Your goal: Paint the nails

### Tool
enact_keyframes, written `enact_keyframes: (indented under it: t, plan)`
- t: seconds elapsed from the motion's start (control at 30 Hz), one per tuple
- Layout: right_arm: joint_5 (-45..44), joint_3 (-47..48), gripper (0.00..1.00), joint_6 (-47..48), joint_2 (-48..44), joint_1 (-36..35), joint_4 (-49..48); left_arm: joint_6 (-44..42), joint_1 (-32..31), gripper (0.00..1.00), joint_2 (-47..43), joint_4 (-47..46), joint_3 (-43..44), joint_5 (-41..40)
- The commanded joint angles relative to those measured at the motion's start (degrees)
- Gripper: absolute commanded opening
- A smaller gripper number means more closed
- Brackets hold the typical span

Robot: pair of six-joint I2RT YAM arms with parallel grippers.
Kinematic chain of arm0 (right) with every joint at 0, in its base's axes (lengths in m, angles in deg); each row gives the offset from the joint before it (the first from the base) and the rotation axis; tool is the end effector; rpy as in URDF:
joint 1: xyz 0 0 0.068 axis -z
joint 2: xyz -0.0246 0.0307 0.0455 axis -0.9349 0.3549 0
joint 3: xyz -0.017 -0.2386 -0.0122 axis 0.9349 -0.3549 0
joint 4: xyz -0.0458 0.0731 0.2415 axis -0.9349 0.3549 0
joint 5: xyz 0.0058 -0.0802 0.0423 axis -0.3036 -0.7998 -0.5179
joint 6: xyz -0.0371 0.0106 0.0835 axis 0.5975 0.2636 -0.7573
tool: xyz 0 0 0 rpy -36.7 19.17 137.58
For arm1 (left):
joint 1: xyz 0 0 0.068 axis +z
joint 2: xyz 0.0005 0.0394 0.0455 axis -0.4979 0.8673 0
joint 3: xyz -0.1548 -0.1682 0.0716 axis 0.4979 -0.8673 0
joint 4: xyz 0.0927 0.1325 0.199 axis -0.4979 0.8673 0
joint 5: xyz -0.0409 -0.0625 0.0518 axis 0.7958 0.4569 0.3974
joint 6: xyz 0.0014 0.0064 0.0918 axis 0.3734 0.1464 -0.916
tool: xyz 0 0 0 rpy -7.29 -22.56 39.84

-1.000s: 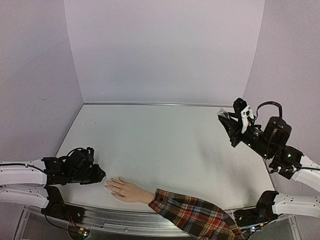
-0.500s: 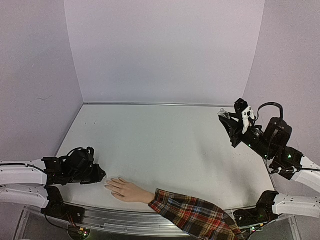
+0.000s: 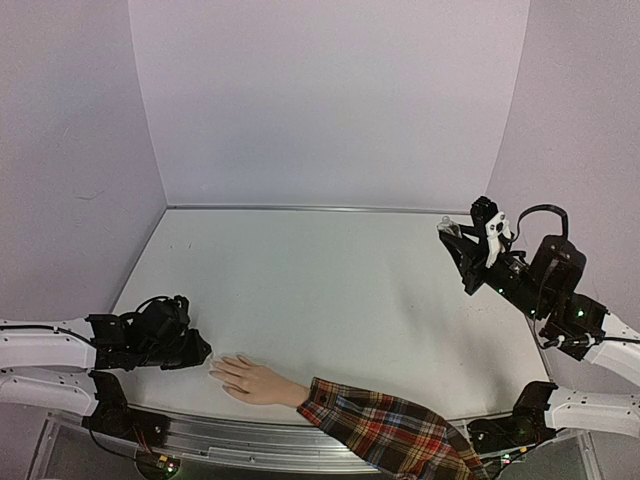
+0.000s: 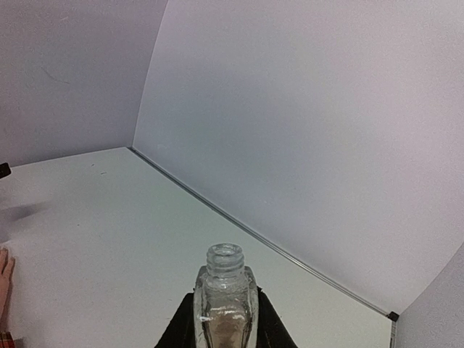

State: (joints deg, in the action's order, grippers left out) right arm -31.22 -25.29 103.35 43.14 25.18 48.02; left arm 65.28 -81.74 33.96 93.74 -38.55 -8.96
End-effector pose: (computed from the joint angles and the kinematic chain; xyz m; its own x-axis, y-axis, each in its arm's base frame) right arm 0.1790 0.1660 0.3145 0.2853 -0.2148 -0.9341 -0.5870 0.7313 -0.3474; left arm 0.1414 -0.1515 0.0916 -0.8461 -0.2345 -0.4787 -0.0234 0.9136 -0.4060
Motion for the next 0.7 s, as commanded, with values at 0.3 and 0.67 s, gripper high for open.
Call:
enact_keyframes:
  t: [0.3, 0.67]
  plan:
    - [0.46, -0.16, 0.00, -0.91, -0.63, 0.18, -2.22, 1.35, -0.25, 0.00, 0.76, -0.15, -0.11, -2.53]
    - [0.61, -0.10, 0.00, -1.20, -0.76, 0.19, -2.22, 1.68, -0.29, 0.00, 2.28, -0.04, 0.15, -3.02]
